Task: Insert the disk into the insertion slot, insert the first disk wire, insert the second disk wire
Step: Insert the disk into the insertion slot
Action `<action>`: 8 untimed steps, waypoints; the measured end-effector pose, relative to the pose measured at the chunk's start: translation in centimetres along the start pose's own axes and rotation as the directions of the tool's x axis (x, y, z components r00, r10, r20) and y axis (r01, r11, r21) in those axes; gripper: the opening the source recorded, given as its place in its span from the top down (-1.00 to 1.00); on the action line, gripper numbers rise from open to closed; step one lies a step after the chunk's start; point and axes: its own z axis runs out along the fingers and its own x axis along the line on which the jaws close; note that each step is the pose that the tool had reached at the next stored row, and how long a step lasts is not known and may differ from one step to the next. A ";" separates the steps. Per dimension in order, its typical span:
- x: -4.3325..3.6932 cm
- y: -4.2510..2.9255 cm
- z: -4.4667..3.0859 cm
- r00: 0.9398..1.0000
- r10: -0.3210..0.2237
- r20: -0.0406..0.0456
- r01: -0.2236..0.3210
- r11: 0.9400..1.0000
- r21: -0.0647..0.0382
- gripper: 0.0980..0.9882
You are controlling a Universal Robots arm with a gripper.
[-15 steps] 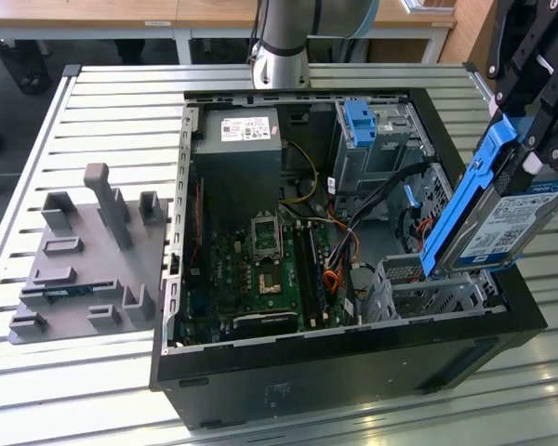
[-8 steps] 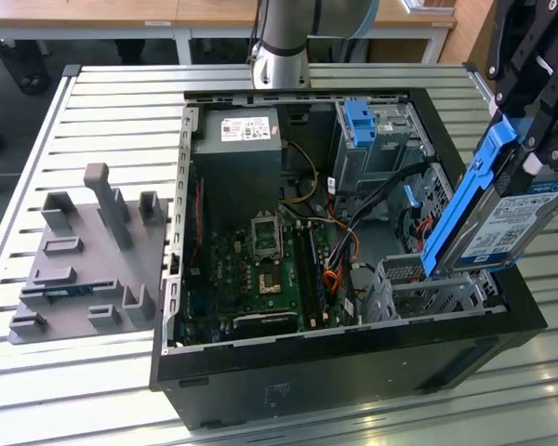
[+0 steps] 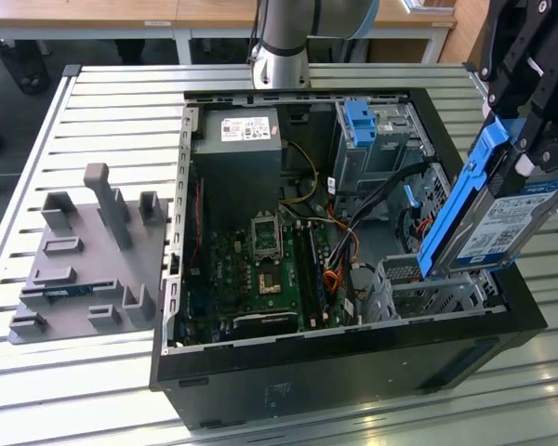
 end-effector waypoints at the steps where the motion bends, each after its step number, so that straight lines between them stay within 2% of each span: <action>1: -0.04 0.04 0.04 1.000 0.001 0.000 -0.001 1.000 0.000 0.39; 8: -0.19 0.69 0.29 1.000 0.013 0.000 -0.013 1.000 0.000 0.39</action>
